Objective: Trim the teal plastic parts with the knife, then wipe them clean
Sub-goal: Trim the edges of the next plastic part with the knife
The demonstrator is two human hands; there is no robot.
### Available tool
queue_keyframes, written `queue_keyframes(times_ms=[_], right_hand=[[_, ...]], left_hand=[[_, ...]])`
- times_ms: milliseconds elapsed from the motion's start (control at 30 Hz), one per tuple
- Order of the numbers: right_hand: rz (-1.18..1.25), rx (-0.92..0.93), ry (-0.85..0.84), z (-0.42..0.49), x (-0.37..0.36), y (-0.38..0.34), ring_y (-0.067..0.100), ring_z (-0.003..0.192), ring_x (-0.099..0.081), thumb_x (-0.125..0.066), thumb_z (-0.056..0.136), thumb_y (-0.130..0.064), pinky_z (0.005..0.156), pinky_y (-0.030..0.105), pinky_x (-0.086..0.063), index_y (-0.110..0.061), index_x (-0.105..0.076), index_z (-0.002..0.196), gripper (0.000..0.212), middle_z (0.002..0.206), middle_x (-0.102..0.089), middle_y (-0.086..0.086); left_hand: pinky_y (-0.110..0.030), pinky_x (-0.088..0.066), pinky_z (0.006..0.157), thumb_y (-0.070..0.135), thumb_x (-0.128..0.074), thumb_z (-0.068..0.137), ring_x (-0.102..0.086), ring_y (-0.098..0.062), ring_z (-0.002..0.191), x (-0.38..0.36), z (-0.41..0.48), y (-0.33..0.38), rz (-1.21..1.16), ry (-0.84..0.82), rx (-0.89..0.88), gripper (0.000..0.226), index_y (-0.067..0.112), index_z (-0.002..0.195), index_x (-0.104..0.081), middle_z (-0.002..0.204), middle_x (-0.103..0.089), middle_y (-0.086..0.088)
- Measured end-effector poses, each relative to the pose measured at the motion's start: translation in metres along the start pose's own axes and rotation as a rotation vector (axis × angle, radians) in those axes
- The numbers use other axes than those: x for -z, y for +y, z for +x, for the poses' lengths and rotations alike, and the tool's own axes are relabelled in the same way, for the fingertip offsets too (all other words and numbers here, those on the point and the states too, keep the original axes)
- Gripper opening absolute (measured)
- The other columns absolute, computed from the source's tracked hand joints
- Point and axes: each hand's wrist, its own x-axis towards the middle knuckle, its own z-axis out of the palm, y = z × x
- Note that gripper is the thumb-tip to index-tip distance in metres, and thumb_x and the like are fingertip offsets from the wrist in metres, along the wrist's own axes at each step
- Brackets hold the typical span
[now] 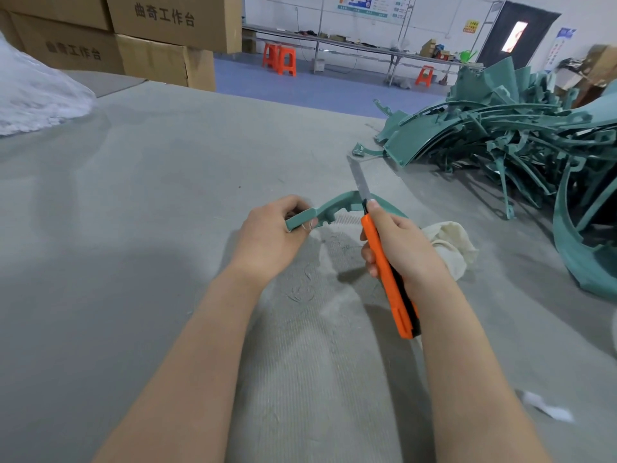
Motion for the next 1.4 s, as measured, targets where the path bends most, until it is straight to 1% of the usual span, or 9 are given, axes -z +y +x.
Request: queue_keyframes(times_ms=[200,367,533,700,833,1033,1267,1333,1400], right_hand=[[-0.024,0.009,-0.009,0.001,-0.001,0.003,0.012,0.035,-0.047,-0.045,0.096,-0.053,0.037,0.020,-0.041,-0.013,-0.054,0.076,0.045,0.046,-0.053,-0.001],[-0.017,-0.019,-0.038,0.002,0.000,0.002,0.011,0.034,-0.046,-0.045,0.096,-0.053,0.037,0.018,-0.040,-0.014,-0.054,0.077,0.045,0.045,-0.052,-0.001],[-0.041,-0.009,-0.062,0.002,0.001,0.003,0.011,0.034,-0.046,-0.044,0.096,-0.055,0.038,0.019,-0.041,-0.015,-0.053,0.077,0.045,0.045,-0.052,-0.002],[-0.029,-0.010,-0.091,0.002,0.001,0.003,0.013,0.035,-0.046,-0.044,0.096,-0.055,0.037,0.021,-0.040,-0.016,-0.051,0.074,0.045,0.046,-0.051,-0.001],[-0.036,-0.002,-0.102,0.004,0.002,0.004,0.013,0.035,-0.046,-0.043,0.096,-0.056,0.037,0.021,-0.039,-0.018,-0.049,0.072,0.046,0.046,-0.051,-0.001],[-0.026,-0.003,-0.118,0.004,0.003,0.006,0.014,0.035,-0.046,-0.044,0.095,-0.057,0.037,0.021,-0.038,-0.019,-0.050,0.071,0.045,0.046,-0.051,-0.001],[-0.040,-0.008,-0.145,0.002,0.005,0.004,0.014,0.037,-0.046,-0.044,0.095,-0.058,0.039,0.022,-0.040,-0.018,-0.050,0.074,0.045,0.048,-0.051,-0.001],[-0.052,0.001,-0.164,-0.002,0.003,0.001,0.014,0.038,-0.046,-0.044,0.095,-0.057,0.042,0.024,-0.041,-0.017,-0.051,0.075,0.045,0.048,-0.051,0.000],[-0.027,0.034,-0.234,-0.007,-0.005,-0.004,0.016,0.038,-0.046,-0.046,0.095,-0.055,0.044,0.025,-0.042,-0.015,-0.052,0.077,0.045,0.049,-0.052,0.002]], left_hand=[[-0.012,-0.032,0.052,0.021,-0.065,0.090,-0.048,-0.005,0.061,0.000,0.000,0.001,0.013,0.008,-0.009,0.013,0.028,0.080,-0.061,0.063,-0.053,0.014],[-0.019,-0.034,0.056,0.022,-0.065,0.090,-0.048,-0.010,0.065,0.000,0.000,0.000,0.013,0.002,-0.007,0.004,0.022,0.086,-0.065,0.065,-0.055,0.012],[-0.015,-0.033,0.053,0.023,-0.064,0.091,-0.049,-0.007,0.064,0.000,0.000,-0.001,0.023,0.000,-0.003,0.009,0.027,0.082,-0.062,0.065,-0.055,0.014],[-0.018,-0.033,0.054,0.022,-0.064,0.091,-0.048,-0.007,0.062,0.000,0.000,0.000,0.009,0.000,0.001,0.018,0.032,0.077,-0.058,0.064,-0.054,0.014],[-0.015,-0.031,0.053,0.022,-0.064,0.091,-0.048,-0.005,0.061,0.001,-0.001,0.000,0.025,-0.001,-0.007,0.017,0.031,0.078,-0.058,0.063,-0.053,0.015],[-0.021,-0.032,0.055,0.022,-0.064,0.091,-0.048,-0.006,0.062,0.001,0.000,0.000,0.038,-0.001,-0.014,0.013,0.028,0.080,-0.059,0.063,-0.052,0.015],[-0.015,-0.031,0.054,0.022,-0.064,0.091,-0.049,-0.005,0.063,0.001,0.000,-0.002,0.032,0.003,-0.022,0.009,0.025,0.083,-0.062,0.064,-0.053,0.016],[-0.017,-0.032,0.055,0.022,-0.064,0.090,-0.049,-0.004,0.063,0.000,0.001,-0.003,0.036,0.001,-0.025,0.010,0.026,0.082,-0.061,0.064,-0.053,0.016],[-0.023,-0.034,0.059,0.021,-0.065,0.090,-0.049,-0.005,0.065,-0.001,0.001,-0.003,0.053,0.000,-0.034,0.012,0.027,0.080,-0.060,0.065,-0.054,0.016]])
